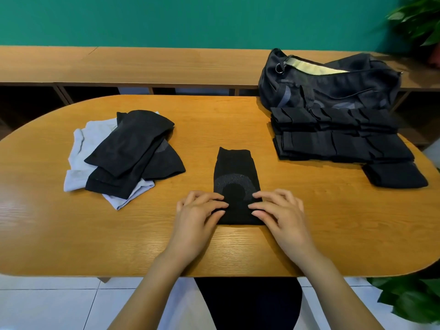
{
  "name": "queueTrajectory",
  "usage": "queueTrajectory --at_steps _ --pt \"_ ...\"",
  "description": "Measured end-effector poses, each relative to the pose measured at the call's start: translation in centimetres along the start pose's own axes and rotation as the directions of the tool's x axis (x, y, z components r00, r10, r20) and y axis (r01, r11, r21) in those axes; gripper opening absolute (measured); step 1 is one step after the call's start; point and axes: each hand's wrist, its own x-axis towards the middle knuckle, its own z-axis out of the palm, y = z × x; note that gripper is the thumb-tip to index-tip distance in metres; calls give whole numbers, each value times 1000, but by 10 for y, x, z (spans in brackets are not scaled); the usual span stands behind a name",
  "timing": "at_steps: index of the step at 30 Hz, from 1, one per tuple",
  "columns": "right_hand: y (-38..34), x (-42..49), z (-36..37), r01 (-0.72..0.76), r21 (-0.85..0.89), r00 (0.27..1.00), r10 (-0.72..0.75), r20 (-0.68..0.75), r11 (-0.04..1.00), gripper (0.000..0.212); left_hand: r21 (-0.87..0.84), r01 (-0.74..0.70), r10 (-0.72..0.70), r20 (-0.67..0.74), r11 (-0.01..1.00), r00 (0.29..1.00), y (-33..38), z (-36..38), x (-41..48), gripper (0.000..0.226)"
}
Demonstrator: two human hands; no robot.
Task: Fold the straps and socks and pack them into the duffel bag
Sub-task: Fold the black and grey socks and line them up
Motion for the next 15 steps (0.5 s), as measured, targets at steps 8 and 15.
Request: queueTrajectory --at_steps 8,15 --pt "3 7 -7 -62 63 991 55 121 996 50 -21 -40 44 228 999 973 -13 -12 8 50" --pt "-1 10 -14 -80 88 976 61 207 993 55 -80 -6 18 151 997 988 -14 -9 11 41"
